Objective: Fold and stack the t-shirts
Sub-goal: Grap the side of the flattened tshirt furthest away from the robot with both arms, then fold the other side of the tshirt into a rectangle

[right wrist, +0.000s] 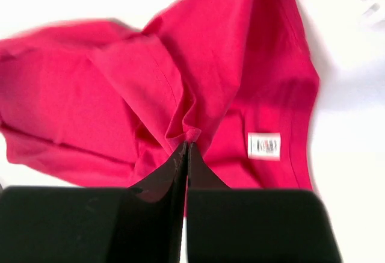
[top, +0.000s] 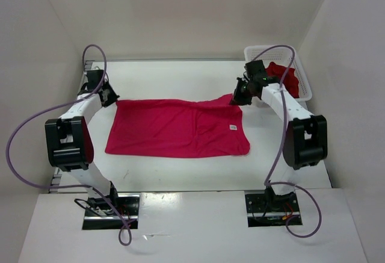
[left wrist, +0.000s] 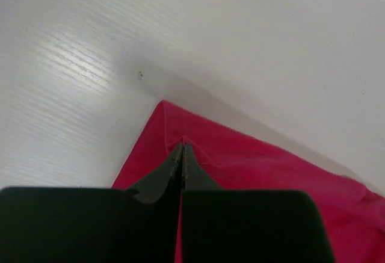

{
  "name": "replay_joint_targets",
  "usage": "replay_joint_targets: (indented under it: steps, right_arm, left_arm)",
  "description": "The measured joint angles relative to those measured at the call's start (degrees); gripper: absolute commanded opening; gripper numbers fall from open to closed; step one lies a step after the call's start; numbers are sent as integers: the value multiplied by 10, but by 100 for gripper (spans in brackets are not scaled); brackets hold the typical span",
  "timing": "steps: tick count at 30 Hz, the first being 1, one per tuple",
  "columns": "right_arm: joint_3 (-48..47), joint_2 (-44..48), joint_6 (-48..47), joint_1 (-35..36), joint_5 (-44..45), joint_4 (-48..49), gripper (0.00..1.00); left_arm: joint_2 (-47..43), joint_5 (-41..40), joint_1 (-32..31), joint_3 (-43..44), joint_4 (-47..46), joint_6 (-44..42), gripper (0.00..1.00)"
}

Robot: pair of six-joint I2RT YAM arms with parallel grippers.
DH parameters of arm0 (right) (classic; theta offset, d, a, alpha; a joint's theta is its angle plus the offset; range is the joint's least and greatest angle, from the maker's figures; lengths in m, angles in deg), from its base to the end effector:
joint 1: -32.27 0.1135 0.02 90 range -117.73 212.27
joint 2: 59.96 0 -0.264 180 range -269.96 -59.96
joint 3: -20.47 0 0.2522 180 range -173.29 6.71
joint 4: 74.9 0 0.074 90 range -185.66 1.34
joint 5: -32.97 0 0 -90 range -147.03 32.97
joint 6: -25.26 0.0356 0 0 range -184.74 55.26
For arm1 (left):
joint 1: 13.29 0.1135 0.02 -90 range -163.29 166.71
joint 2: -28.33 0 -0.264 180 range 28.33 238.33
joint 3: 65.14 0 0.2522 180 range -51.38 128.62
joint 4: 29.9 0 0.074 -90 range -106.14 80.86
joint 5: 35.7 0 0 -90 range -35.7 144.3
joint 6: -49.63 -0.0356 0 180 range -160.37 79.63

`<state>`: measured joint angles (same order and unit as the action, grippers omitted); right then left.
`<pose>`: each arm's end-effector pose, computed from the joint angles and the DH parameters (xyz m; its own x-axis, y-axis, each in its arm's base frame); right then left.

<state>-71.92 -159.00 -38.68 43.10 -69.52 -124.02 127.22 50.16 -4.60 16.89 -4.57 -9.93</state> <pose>0.3651 0.0777 0.2551 -0.8626 0.2717 -0.4268 0.0846 0.9092 0.4078 0.3785 0.0605 0.2276 -0.4692 -0.5829 -0.6634 -0.5119 0.7917 -0.3336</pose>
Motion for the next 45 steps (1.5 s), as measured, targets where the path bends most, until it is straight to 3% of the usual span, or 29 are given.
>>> replay_joint_targets:
  steps: [9, 15, 24, 26, 28, 29, 32, 35, 38, 40, 43, 45]
  right_arm:
    - [161, 194, 35, -7, 1, 14, 0]
    - [274, 242, 73, -12, -7, -8, 3]
    - [332, 303, 136, -17, -36, -28, 3]
    - [344, 316, 149, -17, -34, -41, 6]
    - [345, 332, 162, -19, -32, -54, 17]
    - [345, 340, 166, -19, -30, -57, 23]
    - [345, 356, 173, -21, -27, -63, 30]
    - [345, 366, 176, -21, -19, -64, 30]
    - [340, 369, 165, -22, -14, -65, 9]
    - [324, 353, 151, -18, -13, -64, 0]
    - [275, 283, 132, 28, 13, -50, 1]
    - [241, 225, 120, 71, 23, -21, 9]
  left_arm:
    - [-64, 15, 20, -47, 2, 4, 0]
    - [-95, 27, 33, -83, 11, 14, 0]
    - [-113, 30, 35, -122, 24, 15, 0]
    - [-114, 30, 35, -127, 30, 15, 5]
    - [-123, 28, 37, -137, 36, 15, 8]
    - [-132, 28, 39, -143, 41, 16, 15]
    - [-156, 26, 43, -151, 52, 22, 28]
    - [-195, 13, 48, -153, 61, 32, 30]
    - [-229, 6, 50, -155, 59, 41, 30]
    - [-235, 14, 50, -155, 51, 43, 30]
    - [-226, 25, 38, -158, 38, 45, 31]
    - [-214, 36, 21, -160, 30, 45, 31]
